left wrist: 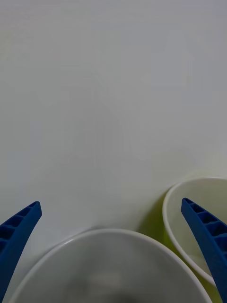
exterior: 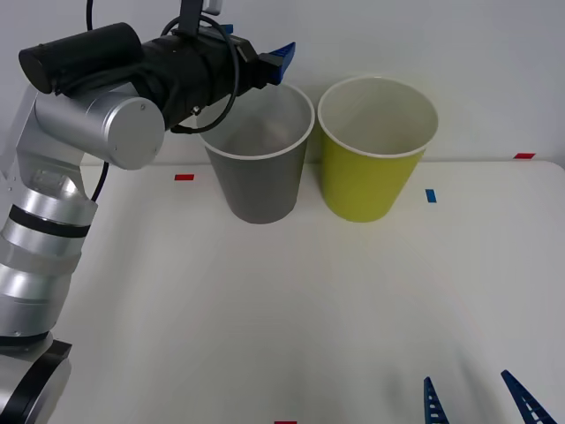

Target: Put cans in the gray bin and PET bottles in the light green bin.

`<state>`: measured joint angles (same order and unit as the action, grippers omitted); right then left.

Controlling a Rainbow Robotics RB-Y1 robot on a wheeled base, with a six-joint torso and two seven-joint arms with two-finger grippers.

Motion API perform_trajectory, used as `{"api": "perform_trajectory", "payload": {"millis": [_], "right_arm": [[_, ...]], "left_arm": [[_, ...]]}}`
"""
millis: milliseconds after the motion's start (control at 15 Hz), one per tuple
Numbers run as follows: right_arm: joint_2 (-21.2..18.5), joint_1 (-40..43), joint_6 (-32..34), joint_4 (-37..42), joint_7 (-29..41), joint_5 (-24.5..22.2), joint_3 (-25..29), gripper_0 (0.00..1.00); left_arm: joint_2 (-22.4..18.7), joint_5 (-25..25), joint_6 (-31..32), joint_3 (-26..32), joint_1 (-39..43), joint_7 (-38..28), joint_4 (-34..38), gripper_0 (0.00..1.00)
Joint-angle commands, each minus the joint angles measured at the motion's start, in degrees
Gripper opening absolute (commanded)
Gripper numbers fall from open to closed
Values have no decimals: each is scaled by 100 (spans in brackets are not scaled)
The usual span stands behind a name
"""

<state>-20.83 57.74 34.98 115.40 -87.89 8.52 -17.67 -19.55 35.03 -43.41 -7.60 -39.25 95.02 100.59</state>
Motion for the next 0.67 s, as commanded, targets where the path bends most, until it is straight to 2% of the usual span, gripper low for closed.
{"api": "perform_trajectory", "payload": {"millis": [67, 200, 267, 667], "right_arm": [[0, 0, 0, 0, 0, 0, 0, 100], [0, 0, 0, 0, 0, 0, 0, 100], [0, 0, 0, 0, 0, 0, 0, 100], [0, 0, 0, 0, 0, 0, 0, 100]], "left_arm": [[-31, 21, -1548, 549, 23, -36, 936, 100], [-22, 3, -2436, 953, 216, -18, 1710, 100], [4, -32, -2620, 1094, 427, -18, 2088, 100], [39, -93, -2611, 1533, 2009, -45, 3731, 100]]}}
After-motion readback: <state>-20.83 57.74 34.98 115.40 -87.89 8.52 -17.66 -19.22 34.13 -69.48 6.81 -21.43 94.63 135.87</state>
